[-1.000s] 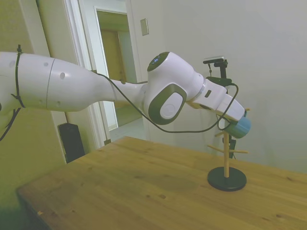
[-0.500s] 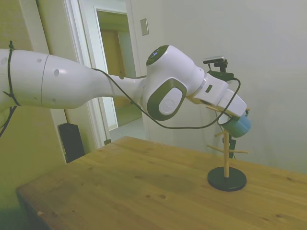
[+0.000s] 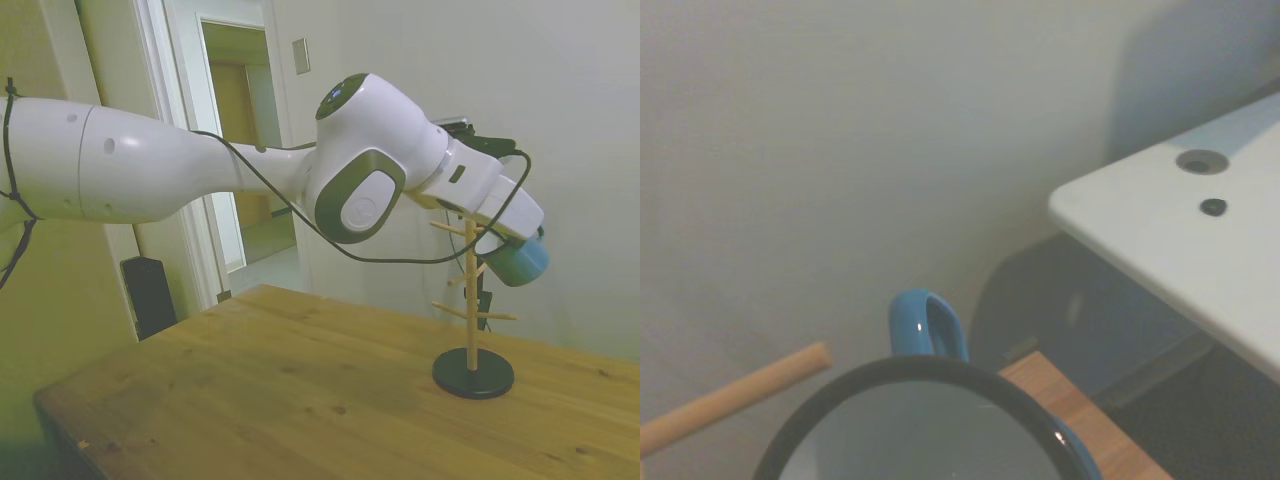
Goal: Unload the mug
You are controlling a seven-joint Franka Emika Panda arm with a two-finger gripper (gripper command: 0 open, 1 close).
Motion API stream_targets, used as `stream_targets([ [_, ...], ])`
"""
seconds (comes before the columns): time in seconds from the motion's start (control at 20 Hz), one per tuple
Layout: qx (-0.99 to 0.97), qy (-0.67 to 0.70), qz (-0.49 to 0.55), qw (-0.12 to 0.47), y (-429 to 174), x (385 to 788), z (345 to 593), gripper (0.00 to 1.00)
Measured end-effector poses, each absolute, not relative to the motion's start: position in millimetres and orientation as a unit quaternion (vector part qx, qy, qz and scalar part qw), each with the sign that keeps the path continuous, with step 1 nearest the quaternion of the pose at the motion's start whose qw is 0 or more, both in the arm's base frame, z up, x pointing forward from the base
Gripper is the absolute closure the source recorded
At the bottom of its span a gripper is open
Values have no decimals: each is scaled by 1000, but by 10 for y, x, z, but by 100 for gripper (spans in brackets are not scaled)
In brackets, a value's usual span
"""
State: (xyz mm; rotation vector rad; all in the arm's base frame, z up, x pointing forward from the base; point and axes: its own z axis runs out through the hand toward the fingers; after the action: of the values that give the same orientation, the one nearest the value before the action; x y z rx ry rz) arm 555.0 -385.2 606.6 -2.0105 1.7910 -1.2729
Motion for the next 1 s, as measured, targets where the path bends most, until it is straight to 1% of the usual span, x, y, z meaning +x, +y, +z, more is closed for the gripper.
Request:
stream_targets([
  [0.15, -665, 612, -421, 75, -4100, 5321, 6091, 100],
  [0.25, -675, 610, -409, 73, -4112, 5083, 6125, 100],
  [0.4, -718, 583, -369, 95, -3782, 4764, 6178, 100],
  [0.55, -764, 546, -322, 125, -3223, 4545, 6130, 100],
  [0.75, -814, 494, -261, 159, -2309, 4318, 5913, 100],
  [0.85, -831, 476, -236, 167, -1973, 4260, 5769, 100],
  [1.0, -848, 468, -179, 172, -1695, 4304, 5419, 100],
])
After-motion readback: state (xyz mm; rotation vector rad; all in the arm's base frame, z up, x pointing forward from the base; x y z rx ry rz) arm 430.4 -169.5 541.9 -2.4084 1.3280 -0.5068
